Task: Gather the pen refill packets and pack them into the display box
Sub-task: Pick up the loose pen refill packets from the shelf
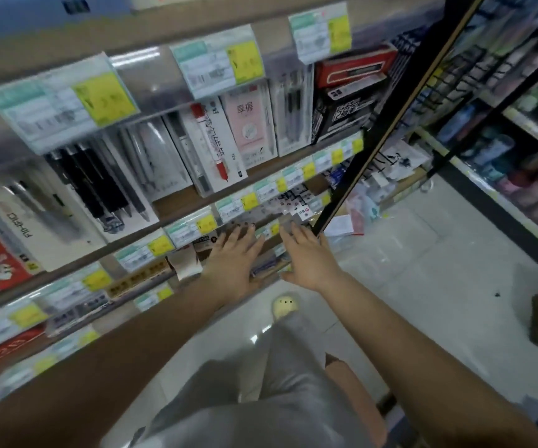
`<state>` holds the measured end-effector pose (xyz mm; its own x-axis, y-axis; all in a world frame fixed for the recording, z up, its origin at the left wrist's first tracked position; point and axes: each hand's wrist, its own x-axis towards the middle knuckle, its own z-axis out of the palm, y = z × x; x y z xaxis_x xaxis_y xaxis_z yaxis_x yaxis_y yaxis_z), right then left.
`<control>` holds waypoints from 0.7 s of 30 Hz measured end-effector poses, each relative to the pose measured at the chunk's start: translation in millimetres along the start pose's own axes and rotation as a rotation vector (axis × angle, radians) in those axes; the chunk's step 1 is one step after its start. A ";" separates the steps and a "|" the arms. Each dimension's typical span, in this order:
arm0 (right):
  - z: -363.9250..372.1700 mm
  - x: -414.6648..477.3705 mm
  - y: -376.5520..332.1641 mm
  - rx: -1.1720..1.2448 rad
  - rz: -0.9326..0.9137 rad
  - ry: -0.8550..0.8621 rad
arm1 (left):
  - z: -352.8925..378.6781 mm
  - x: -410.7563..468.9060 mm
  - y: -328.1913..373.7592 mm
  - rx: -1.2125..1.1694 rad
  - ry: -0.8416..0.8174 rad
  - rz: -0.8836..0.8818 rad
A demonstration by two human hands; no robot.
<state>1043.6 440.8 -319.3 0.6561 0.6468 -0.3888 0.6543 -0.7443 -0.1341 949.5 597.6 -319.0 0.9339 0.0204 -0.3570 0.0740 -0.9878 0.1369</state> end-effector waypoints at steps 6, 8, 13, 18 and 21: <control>25.6 75.6 49.7 -0.058 -0.081 0.077 | 40.6 60.5 8.8 -0.064 0.098 -0.055; 37.7 97.2 61.4 -0.068 -0.089 0.145 | 56.1 83.2 4.3 -0.064 0.169 -0.094; 69.9 136.3 63.1 -0.109 -0.131 0.462 | 109.6 110.1 -13.6 0.052 0.395 -0.207; 89.4 146.0 61.3 -0.083 -0.194 0.594 | 136.1 106.4 2.0 0.152 0.518 -0.333; 88.6 143.0 69.5 0.009 -0.214 0.579 | 139.4 106.6 14.4 0.117 0.523 -0.447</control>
<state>1149.6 466.8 -465.0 0.6097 0.7655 0.2056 0.7926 -0.5877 -0.1627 1001.3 564.0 -483.9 0.8707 0.4716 0.1395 0.4798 -0.8769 -0.0302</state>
